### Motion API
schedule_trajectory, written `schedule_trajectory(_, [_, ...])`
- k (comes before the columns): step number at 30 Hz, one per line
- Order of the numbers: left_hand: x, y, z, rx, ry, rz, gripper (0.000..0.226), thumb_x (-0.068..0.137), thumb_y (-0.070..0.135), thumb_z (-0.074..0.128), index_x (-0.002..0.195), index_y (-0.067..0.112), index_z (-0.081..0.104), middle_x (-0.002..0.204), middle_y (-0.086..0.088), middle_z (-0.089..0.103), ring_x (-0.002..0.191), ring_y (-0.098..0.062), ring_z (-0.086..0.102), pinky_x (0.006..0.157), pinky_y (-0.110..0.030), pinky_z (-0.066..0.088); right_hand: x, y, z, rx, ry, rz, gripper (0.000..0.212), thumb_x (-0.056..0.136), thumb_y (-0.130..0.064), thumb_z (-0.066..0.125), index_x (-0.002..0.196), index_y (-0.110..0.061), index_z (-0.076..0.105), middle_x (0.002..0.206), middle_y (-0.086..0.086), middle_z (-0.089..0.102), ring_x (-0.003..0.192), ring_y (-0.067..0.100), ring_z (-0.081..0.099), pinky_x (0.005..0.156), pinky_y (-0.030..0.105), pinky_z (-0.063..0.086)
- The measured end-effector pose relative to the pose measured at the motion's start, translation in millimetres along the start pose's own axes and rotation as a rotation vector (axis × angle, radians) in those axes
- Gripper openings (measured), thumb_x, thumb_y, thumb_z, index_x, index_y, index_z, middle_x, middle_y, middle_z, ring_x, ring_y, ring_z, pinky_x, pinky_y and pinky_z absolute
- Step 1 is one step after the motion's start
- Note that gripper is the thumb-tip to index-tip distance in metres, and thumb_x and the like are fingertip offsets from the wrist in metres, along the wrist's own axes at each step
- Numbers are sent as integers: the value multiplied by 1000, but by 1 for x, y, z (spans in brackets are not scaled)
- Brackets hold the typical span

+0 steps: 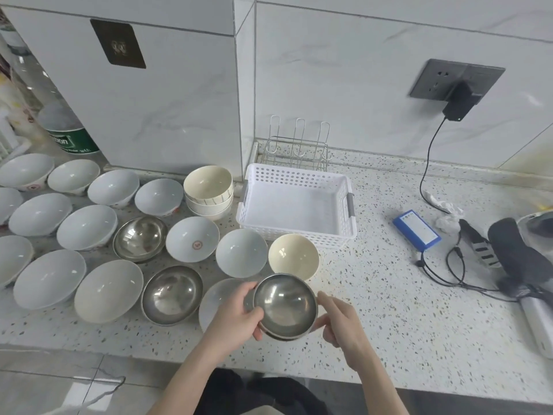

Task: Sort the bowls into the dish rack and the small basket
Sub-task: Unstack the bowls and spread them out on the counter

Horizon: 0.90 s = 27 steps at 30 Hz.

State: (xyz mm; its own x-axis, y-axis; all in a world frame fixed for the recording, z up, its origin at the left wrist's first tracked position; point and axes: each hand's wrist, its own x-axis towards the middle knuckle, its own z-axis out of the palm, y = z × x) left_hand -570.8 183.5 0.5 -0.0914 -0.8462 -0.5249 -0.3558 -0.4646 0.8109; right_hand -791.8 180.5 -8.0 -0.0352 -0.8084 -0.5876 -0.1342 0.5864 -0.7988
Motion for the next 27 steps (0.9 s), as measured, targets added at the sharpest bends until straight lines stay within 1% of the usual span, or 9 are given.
schedule_trajectory(3, [1,-3,8,82,-54,-12,50,93,23,52,139,36,37,61,6,71,64,-5,71,57,-17,46,-8,7,-4,-102,-13,-51,13,92,-23,61,97,-19,72,57,3,67,36,2,41,40,15,32])
schedule_trajectory(5, [0,-4,12,168,-86,-21,55,96,32,52,146,36,30,64,6,73,64,0,69,59,-19,46,-9,11,-5,-169,-6,-49,14,90,-18,59,98,-23,69,56,2,67,37,5,37,40,17,33])
schedule_trajectory(8, [-2,-6,17,346,-90,-18,70,95,47,52,152,38,12,74,2,74,65,1,67,54,-17,44,-7,16,-5,-235,-2,-52,17,88,-19,58,100,-26,66,53,-1,66,43,13,30,42,23,29])
schedule_trajectory(12, [1,-5,17,442,-124,-32,81,93,46,54,155,32,4,90,-1,72,58,-5,57,44,-14,39,-3,22,-2,-306,17,-82,20,87,-17,56,104,-25,64,45,-7,58,40,10,29,41,21,28])
schedule_trajectory(14, [1,-5,16,451,-152,-32,85,91,42,58,155,33,4,85,3,67,52,-3,51,42,-13,36,-2,24,-1,-329,32,-107,20,88,-17,56,105,-25,64,43,-8,56,38,7,28,40,18,27])
schedule_trajectory(17, [2,-5,16,473,-177,-21,98,85,41,67,156,35,0,74,11,51,57,-2,52,51,-14,40,0,26,-1,-322,43,-118,20,88,-17,55,103,-26,64,42,-8,53,37,6,28,39,18,27])
schedule_trajectory(20, [2,-4,18,544,-227,-45,113,80,46,73,155,33,-10,87,8,56,68,-5,56,64,-18,46,2,29,-2,-338,44,-120,19,89,-17,54,103,-27,62,41,-9,52,36,5,28,39,17,27])
schedule_trajectory(22, [3,-3,21,614,-235,-56,116,80,46,73,155,31,-14,91,2,58,67,-7,53,62,-20,45,4,31,-3,-354,51,-113,20,90,-17,54,105,-26,62,40,-8,50,36,5,28,39,17,26])
schedule_trajectory(27, [5,1,28,789,-205,-55,115,84,46,69,154,26,-20,69,5,48,68,-15,57,67,-30,51,9,35,-3,-379,42,-97,23,90,-18,54,111,-23,62,40,-8,42,38,7,28,42,19,27])
